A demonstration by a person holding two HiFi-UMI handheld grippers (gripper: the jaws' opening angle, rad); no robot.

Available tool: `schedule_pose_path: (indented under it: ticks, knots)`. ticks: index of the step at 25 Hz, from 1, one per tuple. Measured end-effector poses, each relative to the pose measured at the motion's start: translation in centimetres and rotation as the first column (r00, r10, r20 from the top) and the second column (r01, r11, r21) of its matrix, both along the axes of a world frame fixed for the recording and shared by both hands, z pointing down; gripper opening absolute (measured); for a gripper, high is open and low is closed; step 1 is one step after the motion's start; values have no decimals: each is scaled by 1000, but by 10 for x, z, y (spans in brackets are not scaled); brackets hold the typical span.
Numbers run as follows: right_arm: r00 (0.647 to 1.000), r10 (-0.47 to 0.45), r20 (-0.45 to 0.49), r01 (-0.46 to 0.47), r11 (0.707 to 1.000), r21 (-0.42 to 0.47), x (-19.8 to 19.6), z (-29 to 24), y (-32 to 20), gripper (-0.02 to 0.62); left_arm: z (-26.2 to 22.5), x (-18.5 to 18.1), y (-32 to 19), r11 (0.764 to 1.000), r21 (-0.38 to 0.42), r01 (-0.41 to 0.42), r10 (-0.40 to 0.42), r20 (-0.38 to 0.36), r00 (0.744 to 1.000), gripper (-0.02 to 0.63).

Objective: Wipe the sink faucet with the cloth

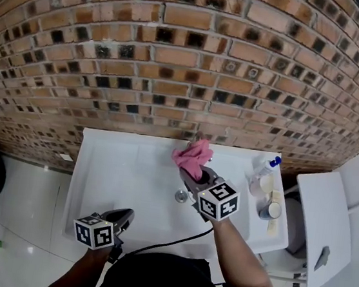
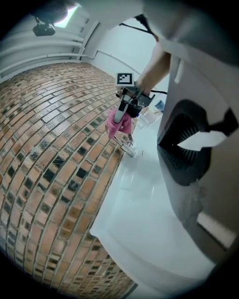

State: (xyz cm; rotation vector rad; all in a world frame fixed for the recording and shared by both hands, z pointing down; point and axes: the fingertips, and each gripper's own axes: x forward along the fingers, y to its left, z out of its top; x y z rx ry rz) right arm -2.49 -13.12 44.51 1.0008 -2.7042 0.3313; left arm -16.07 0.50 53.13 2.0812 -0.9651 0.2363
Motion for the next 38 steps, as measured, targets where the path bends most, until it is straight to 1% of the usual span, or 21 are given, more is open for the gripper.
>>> schedule_pose_path:
  ticks: [4,7,10,13,16,18,19,20,22,25,27,28,29,30,32,33,34,35,36,38]
  knots:
    - [999,37,35,-36,998,-47,2,23,8,44,3,3,3,1000,-3,-8,8,-7,1000,4]
    - [996,46,74,-41,997,-67,1,27,8,44,4,1,2,1000,-7,-5,5,-9,1000,5]
    - [997,41,67,-35,995,-90,-1,33,10,45,6,-1,2,1000,-15,4,-4,-13,1000,5]
    - [997,31,64,-20,986,-163,0,51,16,46,9,-2,1,1000,-22,11,-12,-18,1000,5]
    - [993,67,94,-39,963,-267,11,78,18,46,12,0,-1,1000,-29,12,-12,-20,1000,5]
    - [981,131,146,-73,935,-348,24,97,15,46,14,1,-3,999,-38,6,-7,-19,1000,4]
    - [969,168,182,-85,915,-394,30,107,13,46,15,1,-3,999,-43,4,-4,-17,1000,5]
    - [952,205,225,-89,894,-440,34,115,11,46,16,1,-5,999,-47,2,-3,-13,1000,4]
    - [905,279,320,-83,855,-512,39,125,3,46,17,1,-9,999,-53,1,-1,-7,1000,4]
    - [810,395,433,-93,816,-571,45,133,-14,46,17,1,-15,998,-63,0,0,-1,1000,4]
    - [742,472,476,-114,789,-604,47,140,-27,46,18,0,-19,997,-75,4,-3,4,1000,5]
    - [710,497,499,-115,781,-614,46,143,-34,46,19,-1,-20,997,-82,6,-6,7,1000,4]
    - [678,512,527,-108,779,-617,43,144,-42,46,21,-2,-21,996,-89,9,-8,11,1000,4]
    - [646,514,564,-90,785,-613,39,143,-50,46,23,-4,-23,995,-97,13,-12,16,1000,5]
    - [571,484,663,-12,813,-583,23,135,-67,46,27,-7,-24,993,-117,24,-22,23,1000,4]
    - [541,476,693,17,818,-575,15,133,-73,46,30,-9,-25,991,-127,30,-27,26,999,5]
    - [528,488,695,22,810,-586,12,136,-78,46,32,-11,-25,990,-137,37,-33,29,999,3]
    - [519,513,684,15,795,-607,12,143,-83,46,34,-12,-25,988,-146,44,-39,32,999,5]
    - [503,531,682,14,784,-620,12,148,-88,46,36,-13,-26,987,-153,51,-46,35,998,4]
    - [454,545,705,27,783,-622,11,152,-98,46,37,-15,-29,984,-165,63,-58,39,998,4]
